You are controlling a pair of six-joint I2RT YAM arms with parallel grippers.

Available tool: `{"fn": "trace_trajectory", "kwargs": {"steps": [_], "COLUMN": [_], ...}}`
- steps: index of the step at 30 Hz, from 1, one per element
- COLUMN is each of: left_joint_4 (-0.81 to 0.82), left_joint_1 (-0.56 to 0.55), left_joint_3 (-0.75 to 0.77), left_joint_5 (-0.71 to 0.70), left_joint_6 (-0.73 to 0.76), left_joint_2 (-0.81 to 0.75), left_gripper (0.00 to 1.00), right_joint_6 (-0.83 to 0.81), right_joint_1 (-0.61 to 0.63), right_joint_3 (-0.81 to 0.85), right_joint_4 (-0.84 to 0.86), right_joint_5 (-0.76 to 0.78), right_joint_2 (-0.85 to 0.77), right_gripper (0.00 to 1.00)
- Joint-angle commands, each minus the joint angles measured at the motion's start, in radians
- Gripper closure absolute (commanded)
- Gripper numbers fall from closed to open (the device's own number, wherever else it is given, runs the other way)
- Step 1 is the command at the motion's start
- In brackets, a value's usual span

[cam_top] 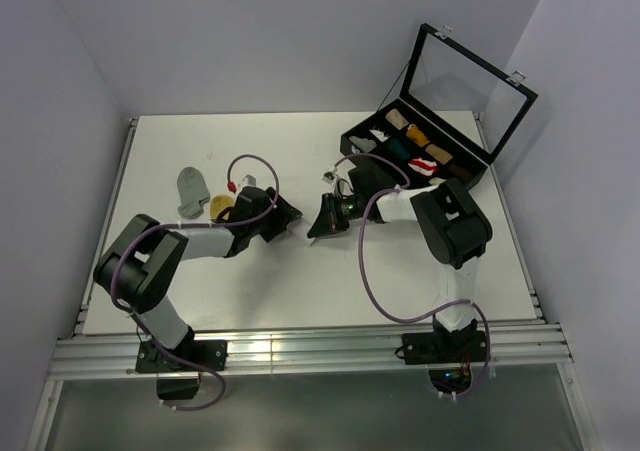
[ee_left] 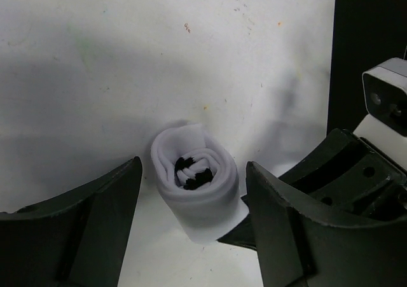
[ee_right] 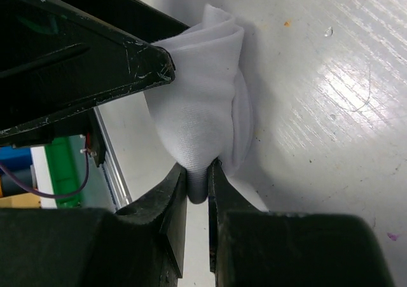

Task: Roll the socks
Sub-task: Roll the sock at the center of the board.

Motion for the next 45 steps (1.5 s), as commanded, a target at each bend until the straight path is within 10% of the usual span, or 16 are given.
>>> {"fn": "trace_trajectory", "kwargs": {"steps": [1, 17, 27, 38, 45], "left_joint_4": [0.036, -0.034, -0.114, -0.364, -0.415], "left_joint_1": [0.001, 0.001, -0.002, -0.045, -0.050], "left_joint_3": [0.018, 0.063, 0.102, 0.253, 0.287], "left_joint_5": [0.002, 0.010, 0.010, -0.047, -0.045], "left_joint_6": [-0.007, -0.012, 0.006, 0.097, 0.117], "left_joint_2": [0.027, 0.150, 0.185, 0.204, 0.202], "left_gripper": [0.28, 0.39, 0.85, 1.00, 1.00], "right_joint_6": [0.015, 0.070, 0.046, -0.137, -0.293], "right_joint_1": [-0.013, -0.045, -0.046, 0.071, 0.266], "right_joint_3": [-0.009, 0.011, -0.017, -0.084, -0.078], "right_joint_4": [-0.083, -0.107, -0.086, -0.112, -0.109], "right_joint_5": [0.038, 0.053, 0.124, 0.567, 0.957], "right_joint_2": [0.060, 0.122, 0.055, -0.314, -0.403], "right_gripper": [1.00, 1.00, 1.00, 0.29, 0.17]}}
